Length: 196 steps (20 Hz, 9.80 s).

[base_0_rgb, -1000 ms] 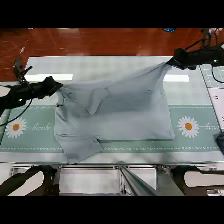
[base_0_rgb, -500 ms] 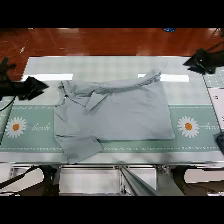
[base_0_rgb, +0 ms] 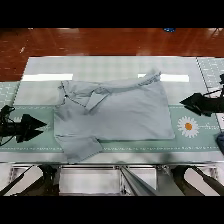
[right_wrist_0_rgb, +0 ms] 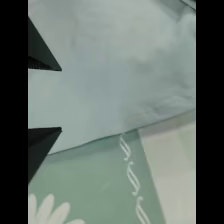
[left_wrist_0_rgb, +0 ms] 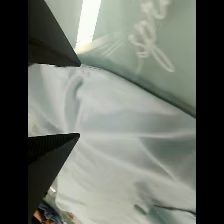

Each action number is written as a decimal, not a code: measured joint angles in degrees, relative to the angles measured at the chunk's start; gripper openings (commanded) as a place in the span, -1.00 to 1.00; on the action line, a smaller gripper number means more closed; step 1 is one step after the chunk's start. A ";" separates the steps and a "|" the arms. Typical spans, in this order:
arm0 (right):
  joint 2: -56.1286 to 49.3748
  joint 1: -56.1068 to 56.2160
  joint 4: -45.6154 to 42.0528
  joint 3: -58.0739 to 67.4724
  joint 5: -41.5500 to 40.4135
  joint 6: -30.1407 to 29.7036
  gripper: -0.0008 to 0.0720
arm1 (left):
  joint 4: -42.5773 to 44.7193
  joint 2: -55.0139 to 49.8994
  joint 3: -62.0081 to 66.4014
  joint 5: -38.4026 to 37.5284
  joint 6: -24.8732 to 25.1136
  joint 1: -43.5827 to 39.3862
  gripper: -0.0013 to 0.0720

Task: Fold the shirts.

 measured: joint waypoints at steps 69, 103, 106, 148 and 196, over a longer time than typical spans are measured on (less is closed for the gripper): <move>8.15 3.98 -2.36 72.91 11.47 9.84 -0.91 | -11.52 19.32 68.94 18.84 -0.42 -16.79 -0.93; -37.62 9.46 7.93 48.48 -3.32 4.26 -0.91 | -1.77 -35.85 54.75 28.33 -15.26 -39.95 -0.93; -41.13 9.84 7.13 50.99 -1.51 5.55 -0.91 | -1.99 -37.33 56.11 25.83 -15.17 -39.91 -0.93; -0.28 -3.06 7.85 -5.92 -3.45 -3.85 0.14 | -9.20 5.42 -16.15 16.33 -3.13 -28.02 0.41; -28.79 6.71 8.41 23.56 0.92 2.36 -0.91 | -14.47 -27.89 36.79 20.35 -7.21 -37.40 -0.93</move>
